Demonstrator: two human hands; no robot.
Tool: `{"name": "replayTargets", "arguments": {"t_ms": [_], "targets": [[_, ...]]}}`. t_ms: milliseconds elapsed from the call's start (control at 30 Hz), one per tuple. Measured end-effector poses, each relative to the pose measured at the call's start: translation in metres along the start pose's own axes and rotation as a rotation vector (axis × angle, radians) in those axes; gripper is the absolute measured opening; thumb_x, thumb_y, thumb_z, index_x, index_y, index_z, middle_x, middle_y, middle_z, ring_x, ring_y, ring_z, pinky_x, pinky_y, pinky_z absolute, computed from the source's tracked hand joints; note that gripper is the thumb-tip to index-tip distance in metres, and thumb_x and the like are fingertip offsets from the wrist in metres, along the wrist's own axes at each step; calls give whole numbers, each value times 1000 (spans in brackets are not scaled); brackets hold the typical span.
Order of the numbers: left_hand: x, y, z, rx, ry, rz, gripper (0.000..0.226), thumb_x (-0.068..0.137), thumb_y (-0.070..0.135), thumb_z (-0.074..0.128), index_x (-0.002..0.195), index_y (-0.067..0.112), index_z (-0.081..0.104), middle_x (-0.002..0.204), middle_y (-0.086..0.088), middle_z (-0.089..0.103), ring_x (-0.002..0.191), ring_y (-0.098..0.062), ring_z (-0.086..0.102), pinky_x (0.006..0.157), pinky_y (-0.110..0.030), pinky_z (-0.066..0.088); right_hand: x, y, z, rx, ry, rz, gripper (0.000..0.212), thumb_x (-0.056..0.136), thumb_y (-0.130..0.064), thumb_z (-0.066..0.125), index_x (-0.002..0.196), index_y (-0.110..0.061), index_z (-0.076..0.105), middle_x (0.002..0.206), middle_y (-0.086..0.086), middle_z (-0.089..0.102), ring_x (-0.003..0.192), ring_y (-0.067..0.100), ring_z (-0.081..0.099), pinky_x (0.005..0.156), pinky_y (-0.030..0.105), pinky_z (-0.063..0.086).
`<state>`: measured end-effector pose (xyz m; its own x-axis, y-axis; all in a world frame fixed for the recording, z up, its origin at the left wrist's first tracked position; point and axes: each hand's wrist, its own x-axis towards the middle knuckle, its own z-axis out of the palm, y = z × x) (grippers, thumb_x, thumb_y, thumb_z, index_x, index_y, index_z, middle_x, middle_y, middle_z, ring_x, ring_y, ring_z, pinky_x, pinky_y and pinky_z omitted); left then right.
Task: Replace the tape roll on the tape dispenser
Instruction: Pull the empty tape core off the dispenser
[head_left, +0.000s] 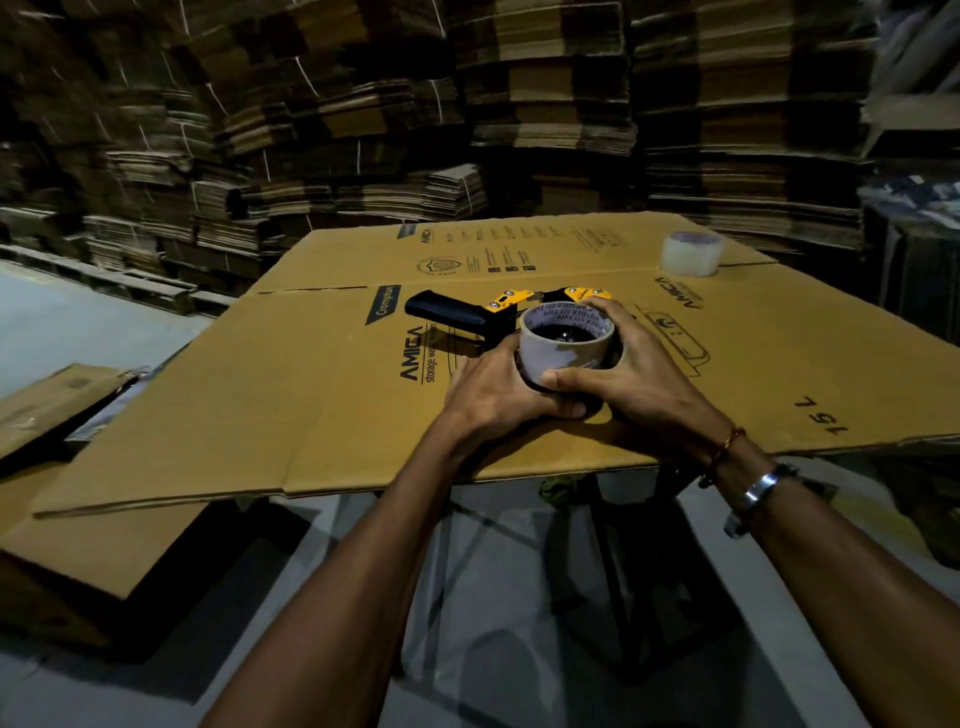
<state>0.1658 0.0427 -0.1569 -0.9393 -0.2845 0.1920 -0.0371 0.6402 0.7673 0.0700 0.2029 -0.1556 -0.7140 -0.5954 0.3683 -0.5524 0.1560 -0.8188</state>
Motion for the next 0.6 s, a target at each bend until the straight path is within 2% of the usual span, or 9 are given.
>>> {"name": "replayTargets", "arguments": {"t_ms": [267,433,600], "targets": [[-1,2,-3,-21,-3,-2,91,46,63,84,128,32,55,120,7,68,111,-18,62,99,-47,49,2,2,-3,73,-58,26,100,62,-48,93,147,-30,42,139,-5,61,125,13,61,107,45,51],[1,1,-2,-16,-6,-12,100,42,66,83,131,30,56,120,8,69,110,-17,64,97,-45,51,1,1,-5,79,-70,36,97,66,-40,92,148,-26,42,139,-4,61,123,11,62,107,42,51],[1,1,-1,7,4,-9,98,48,62,85,134,30,52,123,7,67,111,-18,62,97,-46,51,1,0,0,74,-62,45,98,66,-38,93,148,-28,40,139,-5,59,126,10,59,110,41,49]]}}
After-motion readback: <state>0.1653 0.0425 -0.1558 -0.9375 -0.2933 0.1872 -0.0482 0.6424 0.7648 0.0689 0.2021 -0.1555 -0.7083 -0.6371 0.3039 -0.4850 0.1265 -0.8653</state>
